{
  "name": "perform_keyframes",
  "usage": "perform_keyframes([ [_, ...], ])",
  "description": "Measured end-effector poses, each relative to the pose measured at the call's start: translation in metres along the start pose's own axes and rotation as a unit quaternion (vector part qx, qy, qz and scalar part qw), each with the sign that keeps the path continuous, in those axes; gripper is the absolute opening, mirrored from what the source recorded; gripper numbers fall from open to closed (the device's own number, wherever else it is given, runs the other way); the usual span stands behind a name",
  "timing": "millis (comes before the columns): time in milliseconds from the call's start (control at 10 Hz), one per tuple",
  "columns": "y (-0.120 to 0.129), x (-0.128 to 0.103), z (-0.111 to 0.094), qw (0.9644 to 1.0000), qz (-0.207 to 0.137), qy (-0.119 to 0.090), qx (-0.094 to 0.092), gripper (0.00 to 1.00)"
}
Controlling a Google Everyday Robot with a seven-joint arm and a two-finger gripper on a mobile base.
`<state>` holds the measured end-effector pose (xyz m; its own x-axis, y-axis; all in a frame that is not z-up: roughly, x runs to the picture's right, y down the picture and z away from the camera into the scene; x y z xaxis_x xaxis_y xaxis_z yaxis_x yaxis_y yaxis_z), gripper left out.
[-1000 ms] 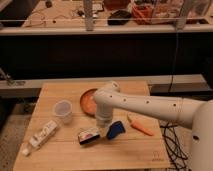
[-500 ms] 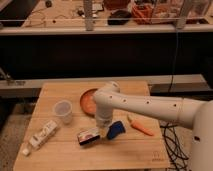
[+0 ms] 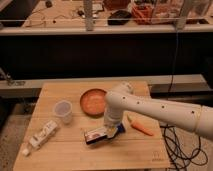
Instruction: Place the eraser on the white sponge
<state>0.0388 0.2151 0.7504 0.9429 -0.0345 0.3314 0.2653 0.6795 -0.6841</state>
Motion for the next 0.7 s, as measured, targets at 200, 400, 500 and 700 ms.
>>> perform_keyframes([
  [200,0.005,0.019,-0.007,1.0000,-0.007,-0.004,-0.001,0.00],
  [400,0.012,0.043,-0.016,0.9999,-0.013,-0.009,0.004,0.00],
  [500,0.016,0.053,-0.018,0.9998,-0.014,-0.010,0.004,0.00],
  [700,0.025,0.069,-0.022,0.9998,-0.013,-0.012,0.004,0.00],
])
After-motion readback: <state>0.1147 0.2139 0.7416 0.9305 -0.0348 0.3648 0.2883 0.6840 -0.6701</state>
